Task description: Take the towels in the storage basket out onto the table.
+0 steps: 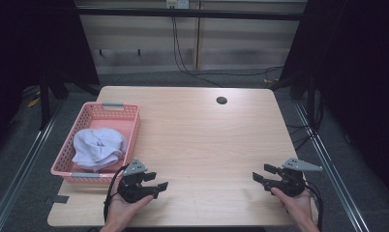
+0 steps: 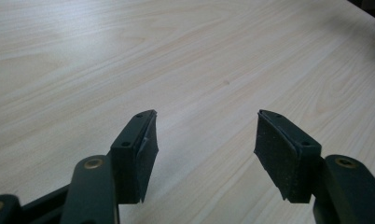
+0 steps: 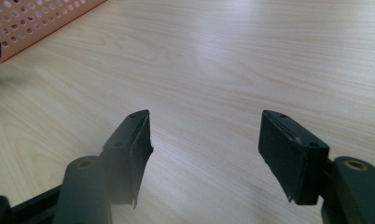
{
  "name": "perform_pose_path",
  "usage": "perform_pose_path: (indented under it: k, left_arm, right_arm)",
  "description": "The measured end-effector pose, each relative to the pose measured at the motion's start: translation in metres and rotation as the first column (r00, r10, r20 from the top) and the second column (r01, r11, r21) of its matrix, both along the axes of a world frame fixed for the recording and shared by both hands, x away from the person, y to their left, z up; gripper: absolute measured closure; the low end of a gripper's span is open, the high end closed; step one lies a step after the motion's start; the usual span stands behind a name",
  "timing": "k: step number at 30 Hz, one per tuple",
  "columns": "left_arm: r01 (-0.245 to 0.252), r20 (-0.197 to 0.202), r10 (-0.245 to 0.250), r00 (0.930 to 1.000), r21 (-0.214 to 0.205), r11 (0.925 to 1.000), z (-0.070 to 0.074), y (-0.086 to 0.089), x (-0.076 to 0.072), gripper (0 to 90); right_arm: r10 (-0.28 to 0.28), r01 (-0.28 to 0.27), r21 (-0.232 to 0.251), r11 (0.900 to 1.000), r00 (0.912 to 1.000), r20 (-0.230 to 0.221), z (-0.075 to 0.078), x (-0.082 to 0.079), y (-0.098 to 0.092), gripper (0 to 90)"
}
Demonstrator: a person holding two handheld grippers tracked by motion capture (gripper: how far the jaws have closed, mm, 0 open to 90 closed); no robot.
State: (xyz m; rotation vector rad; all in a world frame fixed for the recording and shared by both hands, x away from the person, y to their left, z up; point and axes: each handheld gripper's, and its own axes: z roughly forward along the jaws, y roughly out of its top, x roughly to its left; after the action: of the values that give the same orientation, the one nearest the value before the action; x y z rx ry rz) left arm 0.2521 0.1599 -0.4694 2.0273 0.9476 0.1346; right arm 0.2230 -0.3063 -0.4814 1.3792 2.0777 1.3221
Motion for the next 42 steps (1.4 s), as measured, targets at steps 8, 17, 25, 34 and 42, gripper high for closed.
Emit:
perform_pose_path:
  k: [8,17,25,34,42]
  left_arm:
    - [0.000,0.008,0.000,1.0000,-0.007,1.0000,0.003,0.000,0.000,50.1]
    - [0.051,0.027,-0.051,0.9983,-0.006,0.9987,0.020,0.008,-0.002,42.1]
    - [-0.023,0.083,0.028,0.9962,-0.068,0.9974,0.049,0.048,0.001,39.3]
    - [-0.090,0.087,0.095,0.9917,-0.056,0.9944,0.068,0.083,0.016,30.8]
    - [-0.182,0.067,0.182,0.9810,-0.003,0.9833,0.080,0.117,0.035,21.2]
  right_arm:
    - [0.029,-0.027,0.019,0.9995,0.9965,-0.078,0.000,0.000,0.000,34.6]
    - [0.048,-0.048,-0.003,0.9988,0.9953,-0.085,0.001,0.000,0.002,31.9]
    - [0.078,-0.080,-0.015,0.9967,0.9938,-0.080,0.003,-0.004,0.011,30.7]
    - [0.084,-0.086,-0.019,0.9961,0.9928,-0.085,0.002,-0.001,0.013,29.4]
    - [0.097,-0.099,-0.022,0.9948,0.9914,-0.088,0.002,-0.002,0.014,28.6]
